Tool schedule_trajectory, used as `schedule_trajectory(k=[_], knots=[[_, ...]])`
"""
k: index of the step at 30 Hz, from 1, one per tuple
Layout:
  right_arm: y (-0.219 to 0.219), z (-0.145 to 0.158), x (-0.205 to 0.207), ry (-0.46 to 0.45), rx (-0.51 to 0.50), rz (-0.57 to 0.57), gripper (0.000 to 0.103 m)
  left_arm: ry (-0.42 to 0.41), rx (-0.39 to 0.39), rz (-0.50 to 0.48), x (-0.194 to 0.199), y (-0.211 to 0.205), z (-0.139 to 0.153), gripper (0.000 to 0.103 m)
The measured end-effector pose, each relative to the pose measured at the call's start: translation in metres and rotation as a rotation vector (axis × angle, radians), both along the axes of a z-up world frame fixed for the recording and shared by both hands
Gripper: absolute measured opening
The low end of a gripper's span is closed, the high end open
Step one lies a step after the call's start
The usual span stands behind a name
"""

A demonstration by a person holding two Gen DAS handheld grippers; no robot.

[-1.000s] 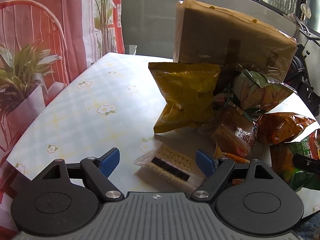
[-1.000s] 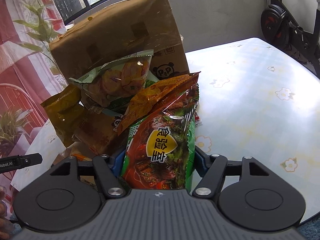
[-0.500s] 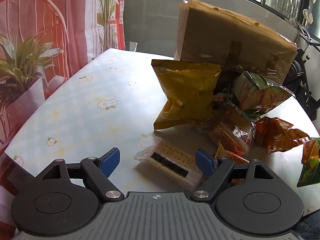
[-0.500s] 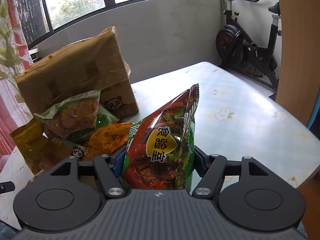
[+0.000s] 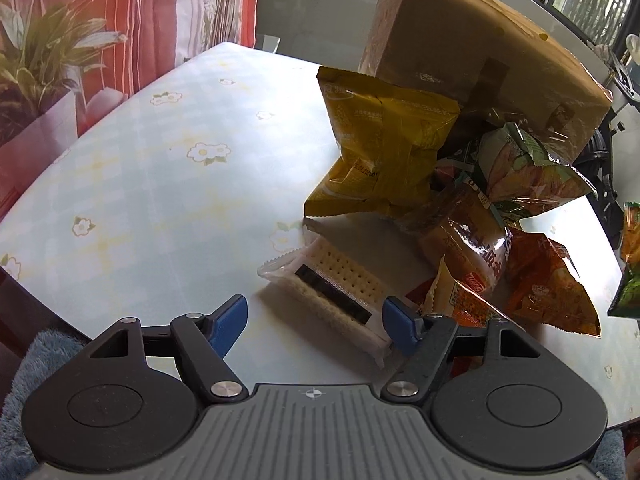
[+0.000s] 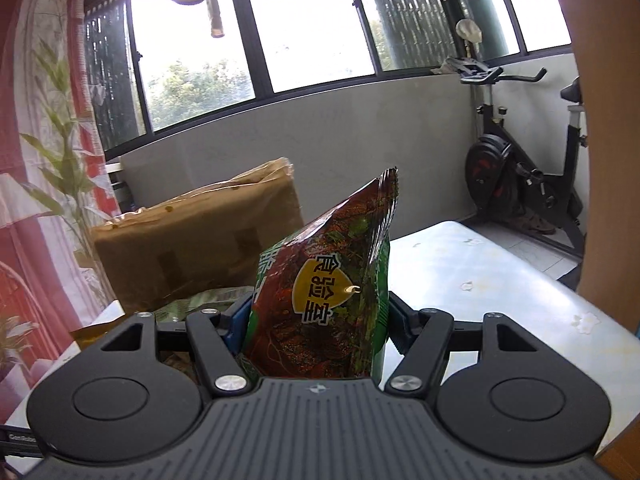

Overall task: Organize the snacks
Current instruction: 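Grasp the white cracker packet with the left tool while the right tool holds its bag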

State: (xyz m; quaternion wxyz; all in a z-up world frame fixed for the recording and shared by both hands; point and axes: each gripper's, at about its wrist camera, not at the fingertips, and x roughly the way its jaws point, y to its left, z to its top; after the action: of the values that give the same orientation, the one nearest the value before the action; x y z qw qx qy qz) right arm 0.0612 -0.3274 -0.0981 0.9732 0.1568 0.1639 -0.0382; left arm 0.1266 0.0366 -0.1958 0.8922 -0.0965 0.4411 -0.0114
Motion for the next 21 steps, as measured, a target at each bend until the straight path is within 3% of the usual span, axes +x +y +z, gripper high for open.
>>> schedule_trajectory(k=[3,9,15,21], knots=[[0.0,-0.006,0.005,0.023,0.024,0.038,0.068,0.034,-0.055,0.016,0.005,0.002,-0.006,0.075],[-0.009,-0.016,0.008,0.054,0.058,0.03,0.068,0.125,-0.251,0.093,0.028,0.01,-0.023,0.075],[-0.017,-0.023,0.008,0.062,0.087,0.028,0.068,0.128,-0.203,0.133,0.053,-0.001,-0.033,0.072],[-0.019,-0.027,0.01,0.07,0.104,0.033,0.068,0.078,-0.12,0.114,0.078,-0.015,-0.031,0.07]])
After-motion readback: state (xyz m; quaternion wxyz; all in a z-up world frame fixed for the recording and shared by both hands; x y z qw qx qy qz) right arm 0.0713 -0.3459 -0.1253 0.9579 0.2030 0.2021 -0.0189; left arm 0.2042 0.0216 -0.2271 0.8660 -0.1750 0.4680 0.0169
